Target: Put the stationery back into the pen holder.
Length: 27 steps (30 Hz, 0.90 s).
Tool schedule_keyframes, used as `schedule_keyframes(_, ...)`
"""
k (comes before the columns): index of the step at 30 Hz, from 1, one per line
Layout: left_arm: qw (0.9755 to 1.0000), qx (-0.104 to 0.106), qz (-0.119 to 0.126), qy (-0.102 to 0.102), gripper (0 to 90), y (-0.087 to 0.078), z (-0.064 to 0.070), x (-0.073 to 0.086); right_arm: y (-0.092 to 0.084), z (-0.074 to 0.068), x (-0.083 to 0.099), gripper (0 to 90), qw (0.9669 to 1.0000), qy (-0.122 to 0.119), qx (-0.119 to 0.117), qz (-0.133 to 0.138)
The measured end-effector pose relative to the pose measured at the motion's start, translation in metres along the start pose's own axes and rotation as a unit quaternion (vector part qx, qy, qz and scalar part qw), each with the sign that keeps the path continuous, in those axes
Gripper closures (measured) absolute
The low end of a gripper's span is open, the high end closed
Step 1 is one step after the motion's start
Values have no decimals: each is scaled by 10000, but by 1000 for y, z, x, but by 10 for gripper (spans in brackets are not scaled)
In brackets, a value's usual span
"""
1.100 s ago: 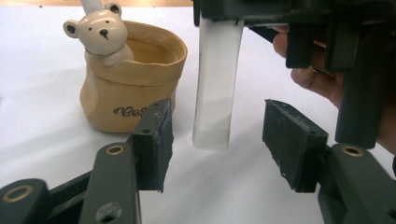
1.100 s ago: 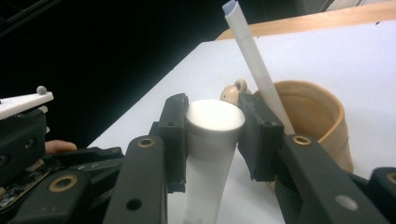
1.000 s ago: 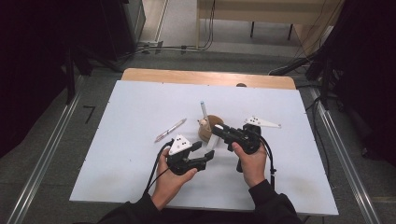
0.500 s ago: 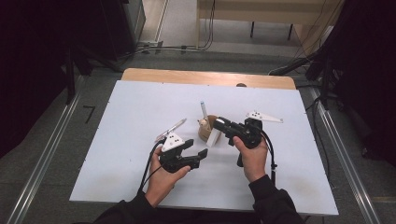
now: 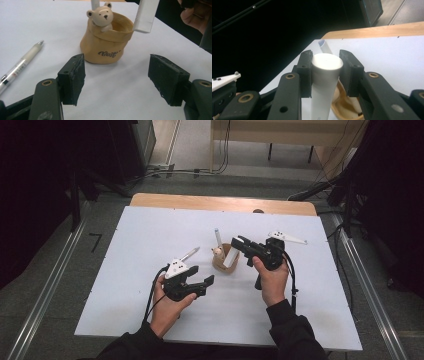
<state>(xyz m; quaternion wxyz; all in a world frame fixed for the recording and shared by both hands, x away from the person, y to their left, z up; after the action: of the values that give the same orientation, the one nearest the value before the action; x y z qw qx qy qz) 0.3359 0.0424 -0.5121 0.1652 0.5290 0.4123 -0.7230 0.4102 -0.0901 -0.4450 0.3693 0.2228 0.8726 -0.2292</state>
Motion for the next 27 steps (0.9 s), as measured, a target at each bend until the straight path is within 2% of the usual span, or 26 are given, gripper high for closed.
schedule_keyframes(8, 9999, -91, 15, -60, 307, -2, -10, 0, 6, 11, -13, 625, 9998, 40, 118, 137)
schedule_keyframes(15, 9998, -148, 17, -102, 303, -3, -16, 1, 15, 27, -11, 625, 9992, 0, 397, 61)
schedule_keyframes(24, 9996, -245, 3, -131, 297, -3, -25, 3, 30, 40, -7, 625, 9974, -164, 699, -36)
schedule_keyframes(27, 9995, -267, 3, -145, 294, -4, -27, 4, 35, 42, -2, 624, 9962, -307, 802, -124)
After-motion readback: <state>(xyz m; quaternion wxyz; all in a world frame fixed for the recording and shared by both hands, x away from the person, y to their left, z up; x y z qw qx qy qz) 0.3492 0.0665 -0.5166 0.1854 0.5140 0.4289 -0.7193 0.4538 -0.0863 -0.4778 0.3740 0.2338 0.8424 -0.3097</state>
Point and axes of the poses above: each handheld gripper's, and its own axes: y roughly forward along the jaws, x roughly out of its underside, z roughly to its right, the point moved 10 cm from there along y, roughly forward along the jaws, and after that the axes turned 11 degrees about y, right-handed, at the moved point
